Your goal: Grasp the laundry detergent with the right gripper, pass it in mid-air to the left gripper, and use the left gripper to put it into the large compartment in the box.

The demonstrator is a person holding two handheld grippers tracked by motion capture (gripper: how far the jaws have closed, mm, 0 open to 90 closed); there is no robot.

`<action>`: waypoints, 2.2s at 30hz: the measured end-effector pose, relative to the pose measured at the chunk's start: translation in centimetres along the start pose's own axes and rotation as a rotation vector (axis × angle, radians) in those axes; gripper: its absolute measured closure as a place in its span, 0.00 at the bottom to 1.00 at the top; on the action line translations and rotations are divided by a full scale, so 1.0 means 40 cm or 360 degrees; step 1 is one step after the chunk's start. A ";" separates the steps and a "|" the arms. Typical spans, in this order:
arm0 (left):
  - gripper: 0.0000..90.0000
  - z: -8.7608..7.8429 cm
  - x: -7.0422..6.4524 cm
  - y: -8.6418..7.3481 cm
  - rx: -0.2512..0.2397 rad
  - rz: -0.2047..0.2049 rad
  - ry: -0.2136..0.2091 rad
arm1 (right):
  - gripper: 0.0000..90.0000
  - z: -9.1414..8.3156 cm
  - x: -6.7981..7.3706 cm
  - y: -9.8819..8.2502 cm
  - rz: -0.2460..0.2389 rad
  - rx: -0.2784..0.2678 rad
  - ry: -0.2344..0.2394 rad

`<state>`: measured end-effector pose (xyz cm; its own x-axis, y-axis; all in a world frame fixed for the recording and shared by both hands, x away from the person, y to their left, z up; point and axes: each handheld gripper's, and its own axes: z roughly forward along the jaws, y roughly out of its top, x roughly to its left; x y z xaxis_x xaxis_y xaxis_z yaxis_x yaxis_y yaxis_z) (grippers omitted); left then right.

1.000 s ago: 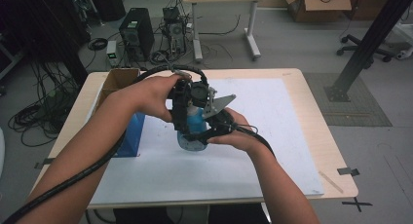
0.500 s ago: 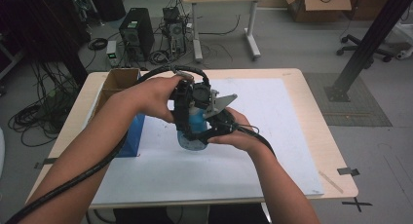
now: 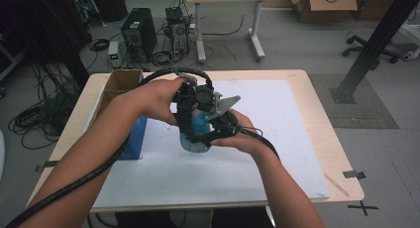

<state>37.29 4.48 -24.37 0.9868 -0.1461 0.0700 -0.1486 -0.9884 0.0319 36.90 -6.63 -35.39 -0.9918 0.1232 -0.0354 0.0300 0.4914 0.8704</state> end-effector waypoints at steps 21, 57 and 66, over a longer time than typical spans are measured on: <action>0.42 -0.006 -0.001 0.009 0.0035 -0.0018 0.0000 | 0.51 -0.005 0.001 0.002 0.0004 -0.0018 -0.0009; 0.44 -0.044 0.004 0.039 0.0183 -0.0156 -0.0009 | 0.04 -0.047 0.016 -0.031 0.0138 -0.0323 -0.0032; 0.44 -0.055 0.012 0.040 0.0203 -0.0237 -0.0018 | 0.00 -0.071 0.014 -0.041 0.0179 -0.0380 -0.0034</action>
<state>37.40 2.92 -22.10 0.9980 0.0024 0.0629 0.0078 -0.9963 -0.0855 35.94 -9.82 -35.46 -0.9809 0.1849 0.0597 0.1068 0.2565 0.9606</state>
